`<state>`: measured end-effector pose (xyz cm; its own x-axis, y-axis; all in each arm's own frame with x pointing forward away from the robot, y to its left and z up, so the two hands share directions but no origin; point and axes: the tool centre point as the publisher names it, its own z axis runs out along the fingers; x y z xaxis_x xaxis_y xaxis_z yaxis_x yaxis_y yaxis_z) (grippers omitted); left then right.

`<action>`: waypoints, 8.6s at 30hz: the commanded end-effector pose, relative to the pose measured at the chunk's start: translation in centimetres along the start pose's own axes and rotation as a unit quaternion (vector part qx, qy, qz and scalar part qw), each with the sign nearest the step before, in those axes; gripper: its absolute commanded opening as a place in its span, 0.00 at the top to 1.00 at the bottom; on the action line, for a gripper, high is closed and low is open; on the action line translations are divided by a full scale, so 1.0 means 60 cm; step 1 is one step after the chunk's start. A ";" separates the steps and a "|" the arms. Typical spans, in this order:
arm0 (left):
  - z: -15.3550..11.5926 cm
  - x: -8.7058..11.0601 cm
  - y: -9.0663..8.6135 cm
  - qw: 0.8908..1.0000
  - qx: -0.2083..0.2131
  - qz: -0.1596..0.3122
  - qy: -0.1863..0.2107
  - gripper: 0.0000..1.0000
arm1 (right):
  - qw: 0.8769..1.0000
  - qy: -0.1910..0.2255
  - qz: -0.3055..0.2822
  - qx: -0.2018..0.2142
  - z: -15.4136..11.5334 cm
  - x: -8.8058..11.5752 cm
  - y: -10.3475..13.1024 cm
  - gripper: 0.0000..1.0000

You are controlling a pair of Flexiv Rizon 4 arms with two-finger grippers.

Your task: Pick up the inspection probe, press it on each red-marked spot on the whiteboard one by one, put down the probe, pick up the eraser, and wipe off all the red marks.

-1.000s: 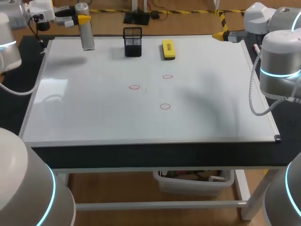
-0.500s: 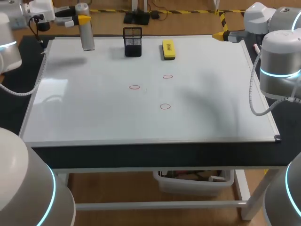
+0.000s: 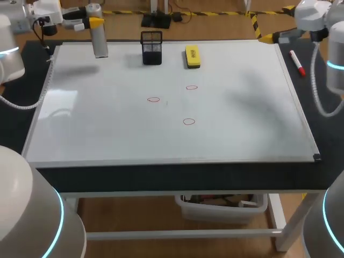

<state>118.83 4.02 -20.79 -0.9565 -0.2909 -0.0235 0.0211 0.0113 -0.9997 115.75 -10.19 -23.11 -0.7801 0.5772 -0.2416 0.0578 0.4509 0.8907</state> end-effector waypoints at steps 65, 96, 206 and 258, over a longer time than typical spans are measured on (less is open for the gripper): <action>0.000 0.005 -0.004 1.000 -0.002 0.001 -0.004 1.00 | 0.818 0.389 -0.310 0.290 0.213 -0.061 -0.024 0.00; 0.000 0.005 -0.004 1.000 -0.002 0.001 -0.004 1.00 | 0.727 0.319 -0.529 0.299 0.231 -0.016 -0.008 0.00; 0.000 0.005 -0.004 1.000 -0.002 0.001 -0.004 1.00 | 0.464 0.593 -0.655 0.058 0.490 0.196 -0.080 0.00; 0.000 0.005 -0.004 1.000 -0.002 0.001 -0.004 1.00 | 0.437 0.647 -0.622 0.059 0.484 0.184 -0.107 1.00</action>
<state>118.74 4.02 -20.74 -0.9561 -0.2921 -0.0236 0.0209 0.0121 -0.9997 123.42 12.82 -41.95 0.0491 -0.9985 -0.0253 -0.9951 -0.0467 -0.0866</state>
